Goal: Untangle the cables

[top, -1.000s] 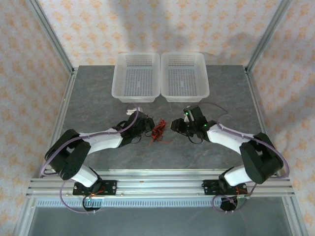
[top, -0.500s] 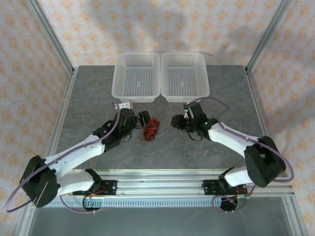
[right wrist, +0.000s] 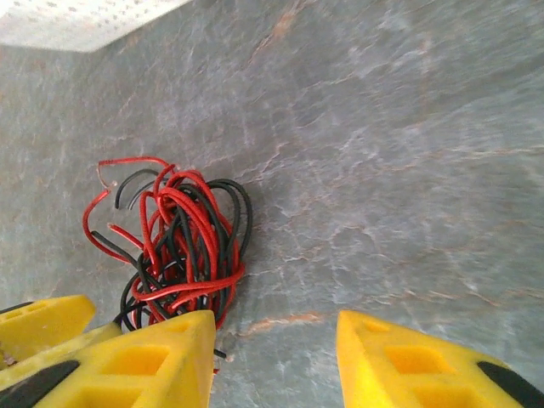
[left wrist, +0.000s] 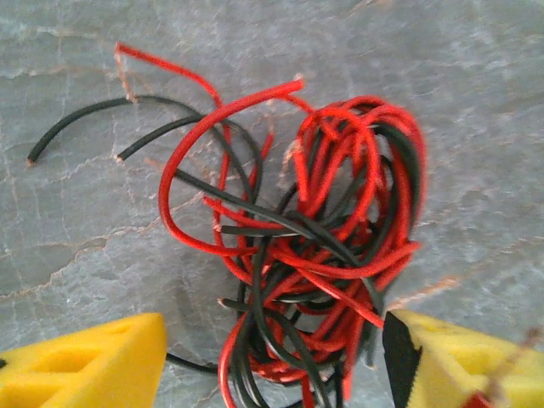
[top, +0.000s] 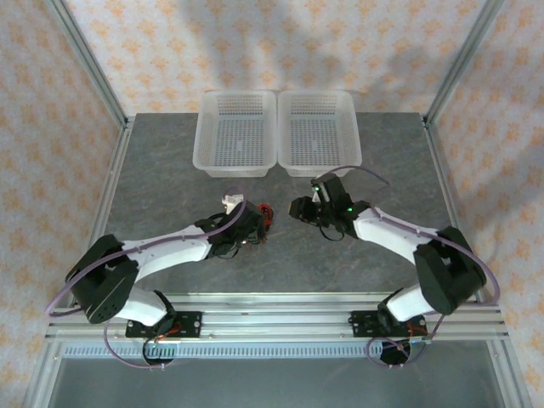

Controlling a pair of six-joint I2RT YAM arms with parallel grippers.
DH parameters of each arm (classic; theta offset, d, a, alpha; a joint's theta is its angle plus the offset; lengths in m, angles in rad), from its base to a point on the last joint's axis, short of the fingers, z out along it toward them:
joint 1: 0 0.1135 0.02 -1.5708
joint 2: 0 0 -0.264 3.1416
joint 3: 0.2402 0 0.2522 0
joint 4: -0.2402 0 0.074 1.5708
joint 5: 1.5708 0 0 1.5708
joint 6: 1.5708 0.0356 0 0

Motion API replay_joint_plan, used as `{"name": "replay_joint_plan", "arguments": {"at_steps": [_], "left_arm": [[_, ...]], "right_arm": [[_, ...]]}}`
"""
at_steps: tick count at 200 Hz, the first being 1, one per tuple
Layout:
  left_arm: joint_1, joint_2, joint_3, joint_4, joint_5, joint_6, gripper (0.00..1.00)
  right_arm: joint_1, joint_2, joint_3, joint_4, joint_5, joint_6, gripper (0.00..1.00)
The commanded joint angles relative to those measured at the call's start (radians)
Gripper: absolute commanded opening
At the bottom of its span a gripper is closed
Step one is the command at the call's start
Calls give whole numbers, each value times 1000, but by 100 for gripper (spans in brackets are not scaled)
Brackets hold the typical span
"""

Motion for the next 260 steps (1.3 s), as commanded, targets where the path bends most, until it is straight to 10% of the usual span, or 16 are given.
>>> {"name": "replay_joint_plan", "arguments": {"at_steps": [1,140,260], "left_arm": [[10,51,34,31,-67,-24,62],[40,104,-149,279,-25,43,49],[94,156,-111,354,-115,242,33]], "right_arm": [[21,73,73,51,-6,11,44],[99,472,347,-51,31,-84,55],[103,254,127,-12,0,-53,53]]}}
